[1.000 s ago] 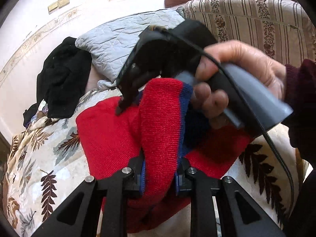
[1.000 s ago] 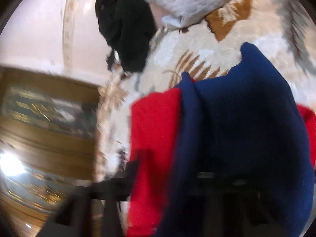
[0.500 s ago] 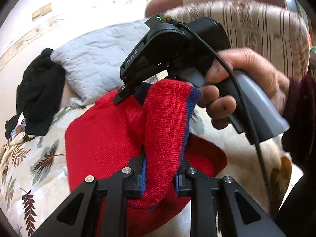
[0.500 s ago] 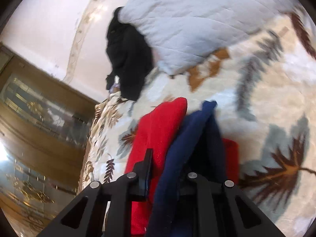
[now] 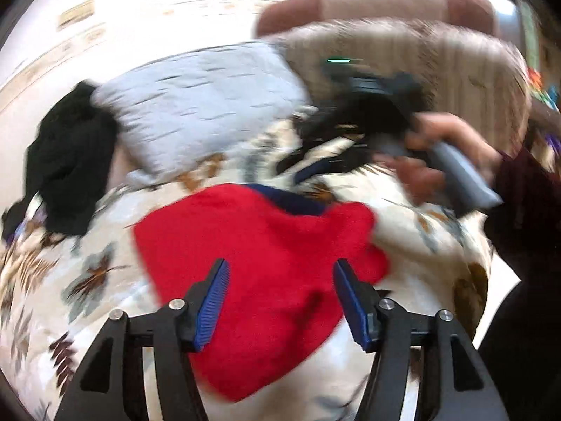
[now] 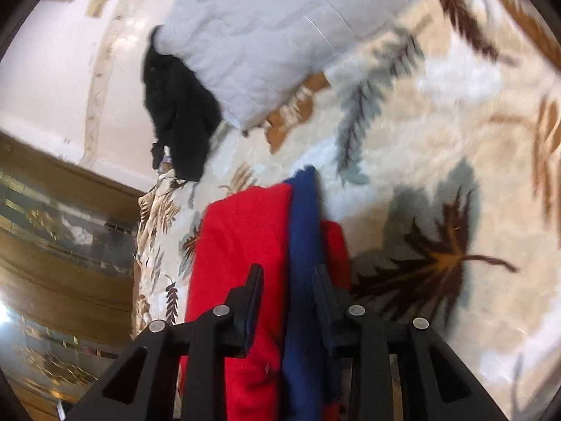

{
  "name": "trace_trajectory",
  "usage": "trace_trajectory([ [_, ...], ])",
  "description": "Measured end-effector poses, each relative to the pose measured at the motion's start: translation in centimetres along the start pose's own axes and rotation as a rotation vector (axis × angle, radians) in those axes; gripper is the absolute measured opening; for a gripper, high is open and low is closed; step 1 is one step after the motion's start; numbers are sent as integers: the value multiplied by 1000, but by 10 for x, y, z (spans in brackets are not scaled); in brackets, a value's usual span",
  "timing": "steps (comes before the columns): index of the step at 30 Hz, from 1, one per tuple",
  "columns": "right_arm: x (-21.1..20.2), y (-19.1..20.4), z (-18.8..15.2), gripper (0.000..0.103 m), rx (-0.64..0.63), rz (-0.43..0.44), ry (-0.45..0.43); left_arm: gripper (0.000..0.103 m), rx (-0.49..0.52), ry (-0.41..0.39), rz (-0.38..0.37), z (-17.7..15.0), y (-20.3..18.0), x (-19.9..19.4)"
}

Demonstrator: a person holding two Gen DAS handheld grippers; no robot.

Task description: Fold small clothes

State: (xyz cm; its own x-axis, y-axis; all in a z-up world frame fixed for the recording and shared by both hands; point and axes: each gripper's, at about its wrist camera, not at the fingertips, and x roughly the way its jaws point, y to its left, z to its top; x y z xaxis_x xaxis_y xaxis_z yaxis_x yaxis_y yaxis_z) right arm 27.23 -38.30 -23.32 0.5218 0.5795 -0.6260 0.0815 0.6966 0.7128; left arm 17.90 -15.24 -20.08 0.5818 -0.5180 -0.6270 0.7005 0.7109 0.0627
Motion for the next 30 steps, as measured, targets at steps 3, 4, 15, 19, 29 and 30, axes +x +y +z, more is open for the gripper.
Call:
trace_trajectory([
  [3,-17,20,-12,33,-63,48,-27,65,-138,43,84,-8,41,1],
  [4,-18,28,-18,33,-84,57,-16,65,-196,71,95,-13,51,5],
  [15,18,12,-82,20,-39,-87,174,66,-259,194,131,-39,46,20],
  [19,11,19,-80,19,-66,-114,195,66,-295,198,106,-37,52,13],
  [29,28,51,-2,24,-37,-75,3,66,-401,178,84,-21,73,34],
  [30,40,48,6,24,-30,-92,0,66,-398,196,81,-23,72,40],
])
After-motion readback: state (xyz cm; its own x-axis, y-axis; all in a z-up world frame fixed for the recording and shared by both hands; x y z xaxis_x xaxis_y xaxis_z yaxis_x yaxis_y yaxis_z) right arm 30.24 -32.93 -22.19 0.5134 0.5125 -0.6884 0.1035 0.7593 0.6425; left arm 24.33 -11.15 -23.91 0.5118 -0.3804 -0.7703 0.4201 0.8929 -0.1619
